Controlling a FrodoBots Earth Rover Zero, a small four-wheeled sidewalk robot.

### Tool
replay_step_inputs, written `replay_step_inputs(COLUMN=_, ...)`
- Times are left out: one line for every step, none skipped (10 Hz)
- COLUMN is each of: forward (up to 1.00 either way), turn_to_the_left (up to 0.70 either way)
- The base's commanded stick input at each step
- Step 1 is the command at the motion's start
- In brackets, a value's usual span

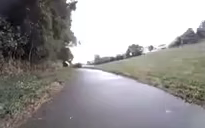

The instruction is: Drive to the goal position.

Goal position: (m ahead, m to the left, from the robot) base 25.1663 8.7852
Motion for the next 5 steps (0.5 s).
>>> replay_step_inputs(forward=1.00, turn_to_the_left=0.00)
replay_step_inputs(forward=1.00, turn_to_the_left=0.03)
replay_step_inputs(forward=1.00, turn_to_the_left=0.04)
replay_step_inputs(forward=1.00, turn_to_the_left=0.04)
replay_step_inputs(forward=1.00, turn_to_the_left=0.05)
